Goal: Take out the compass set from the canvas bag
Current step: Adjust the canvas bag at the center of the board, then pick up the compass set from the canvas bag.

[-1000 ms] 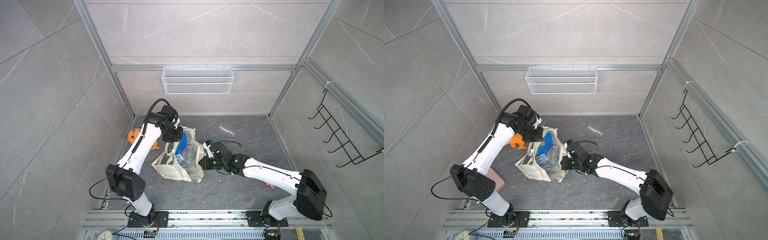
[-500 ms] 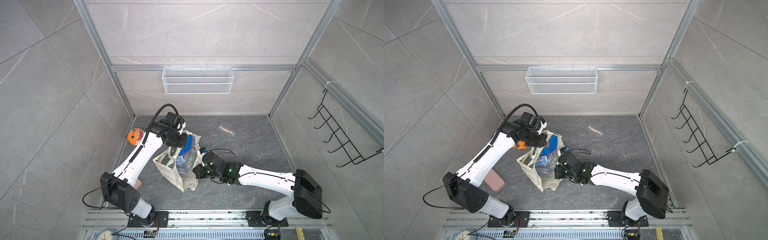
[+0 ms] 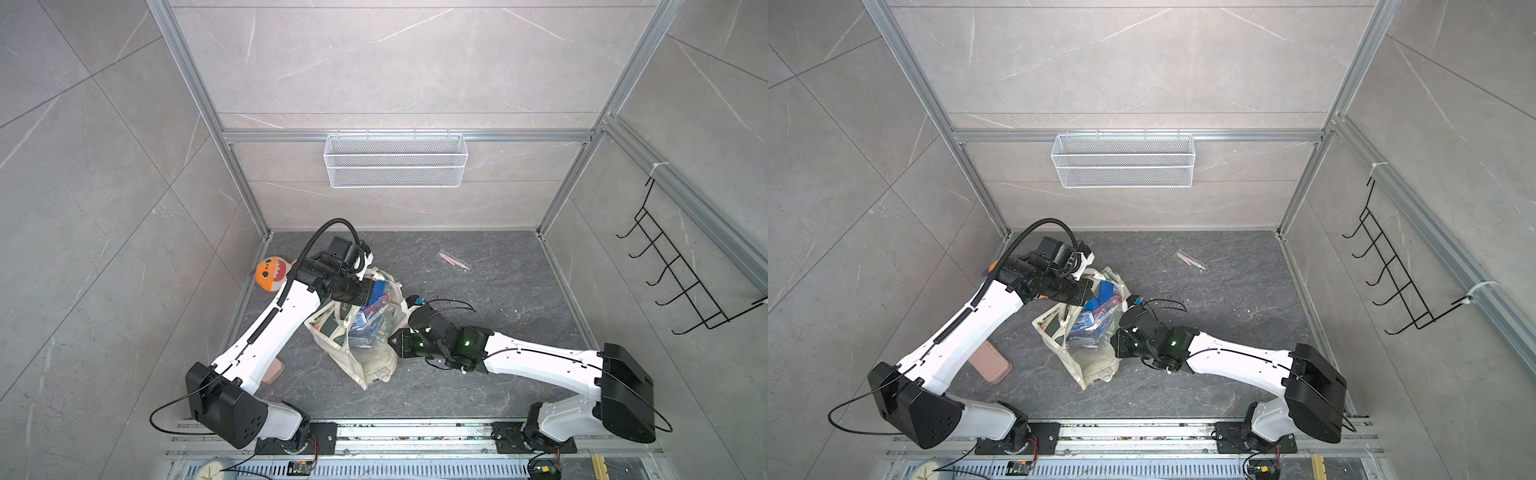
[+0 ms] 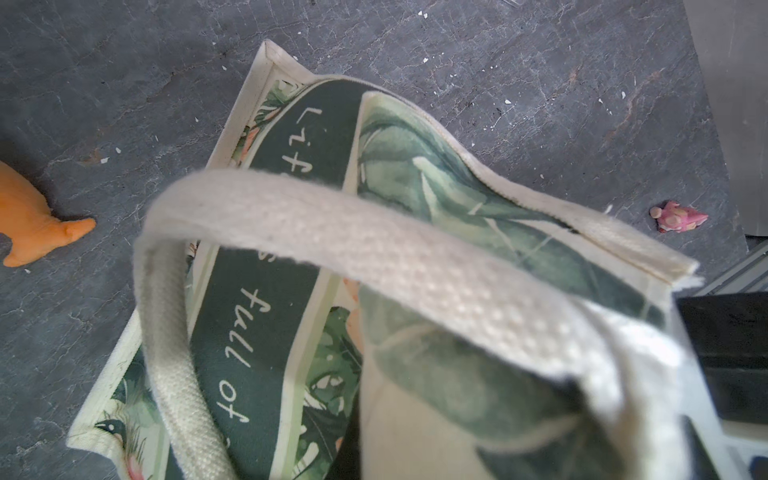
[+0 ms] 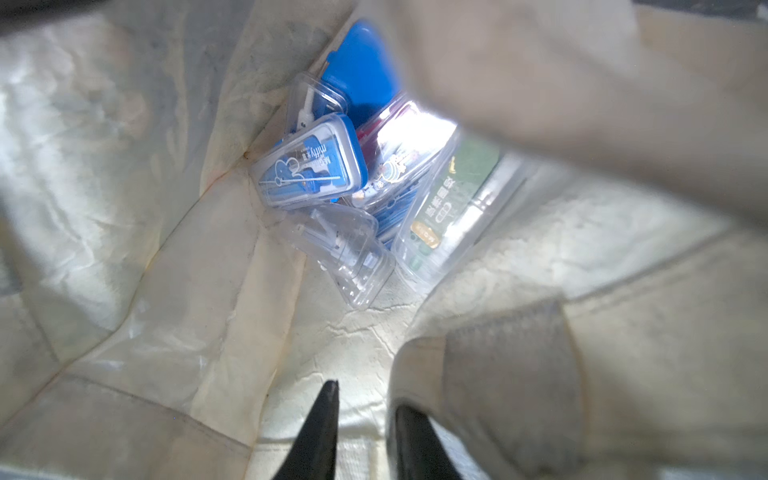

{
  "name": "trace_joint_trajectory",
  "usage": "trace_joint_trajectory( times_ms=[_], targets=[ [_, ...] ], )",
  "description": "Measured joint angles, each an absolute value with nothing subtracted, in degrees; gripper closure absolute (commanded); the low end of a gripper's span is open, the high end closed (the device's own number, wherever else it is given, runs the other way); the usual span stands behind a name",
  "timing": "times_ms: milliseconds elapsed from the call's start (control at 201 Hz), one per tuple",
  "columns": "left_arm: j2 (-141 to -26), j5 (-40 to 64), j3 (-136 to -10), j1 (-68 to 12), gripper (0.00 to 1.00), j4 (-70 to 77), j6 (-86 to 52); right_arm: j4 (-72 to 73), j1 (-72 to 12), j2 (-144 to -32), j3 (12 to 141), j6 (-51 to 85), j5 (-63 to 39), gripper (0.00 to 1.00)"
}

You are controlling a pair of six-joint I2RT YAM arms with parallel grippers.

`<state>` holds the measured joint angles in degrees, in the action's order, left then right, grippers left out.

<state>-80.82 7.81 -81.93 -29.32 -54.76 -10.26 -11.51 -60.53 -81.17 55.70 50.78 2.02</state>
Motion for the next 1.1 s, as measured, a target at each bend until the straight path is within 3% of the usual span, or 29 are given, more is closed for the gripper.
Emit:
trace_joint_trajectory(
  times_ms=[165,434,663,808,1102],
  targets=[
    [-80.84,7.46,-82.70,-29.32,1.00,-55.02,-10.37,-16.75,-60.53,-76.66,56.36,52.64,5.85,0.62],
    [-81.95,6.96,-84.99,-29.34,1.00,-56.80,-10.92,-26.17,-65.04,-77.12,67.42,56.34,10.46,0.67],
    [-82.89,6.63,-86.19,-29.32,1.00,-57.58,-11.44,-26.39,-70.30,-85.56,72.05,63.44,10.50,0.60],
    [-83.11,6.52,-86.56,-29.21,1.00,-57.93,-11.55,-27.64,-69.80,-91.46,73.28,67.22,10.48,0.51],
    [-83.11,6.70,-86.56,-29.21,1.00,-57.80,-11.51,-24.34,-64.84,-96.62,73.63,71.22,7.73,0.45]
  ],
)
